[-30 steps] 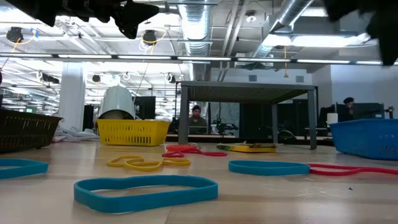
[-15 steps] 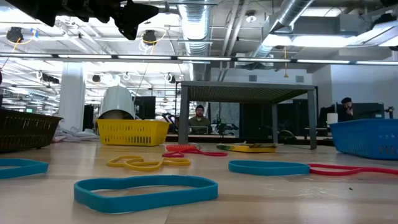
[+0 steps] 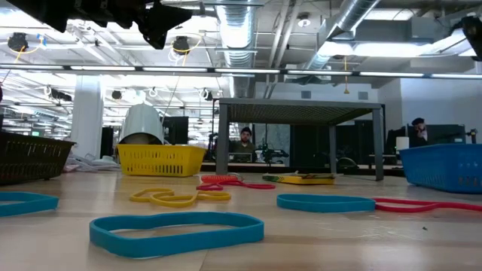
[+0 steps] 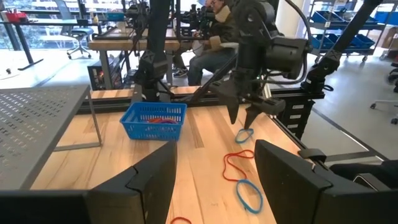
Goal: Pick & Place Office Desk Supplies
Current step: Put the blue rubber band into the black bin
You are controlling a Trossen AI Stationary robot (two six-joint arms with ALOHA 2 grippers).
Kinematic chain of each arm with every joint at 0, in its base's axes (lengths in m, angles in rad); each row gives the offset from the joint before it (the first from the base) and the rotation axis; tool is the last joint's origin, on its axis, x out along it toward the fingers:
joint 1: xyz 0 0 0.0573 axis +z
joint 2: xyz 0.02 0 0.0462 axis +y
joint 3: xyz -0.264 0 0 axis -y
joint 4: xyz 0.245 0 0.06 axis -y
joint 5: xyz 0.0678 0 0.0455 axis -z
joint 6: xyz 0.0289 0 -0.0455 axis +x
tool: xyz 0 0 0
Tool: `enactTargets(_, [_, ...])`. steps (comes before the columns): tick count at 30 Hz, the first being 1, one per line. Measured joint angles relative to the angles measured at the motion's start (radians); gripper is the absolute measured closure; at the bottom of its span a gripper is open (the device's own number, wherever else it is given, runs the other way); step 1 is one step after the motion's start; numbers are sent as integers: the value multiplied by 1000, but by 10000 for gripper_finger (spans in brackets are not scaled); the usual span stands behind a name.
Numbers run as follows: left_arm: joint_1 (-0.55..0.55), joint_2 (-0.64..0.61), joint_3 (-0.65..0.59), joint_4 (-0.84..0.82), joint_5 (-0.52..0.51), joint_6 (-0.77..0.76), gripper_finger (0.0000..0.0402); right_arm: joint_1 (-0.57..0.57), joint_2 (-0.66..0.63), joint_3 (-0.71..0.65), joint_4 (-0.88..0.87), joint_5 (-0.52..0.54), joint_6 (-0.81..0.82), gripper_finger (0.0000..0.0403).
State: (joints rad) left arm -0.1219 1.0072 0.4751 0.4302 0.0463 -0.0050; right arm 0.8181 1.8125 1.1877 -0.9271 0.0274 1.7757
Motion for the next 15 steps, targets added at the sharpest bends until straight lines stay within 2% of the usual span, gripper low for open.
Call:
enactTargets(5, [0,0,0,-17,0,-13,190,1,44,0,15,-30,-7,221])
enactTargets(15, [0,0,0,-25,0,-27,190,5,60,0,20,-27,-21,222])
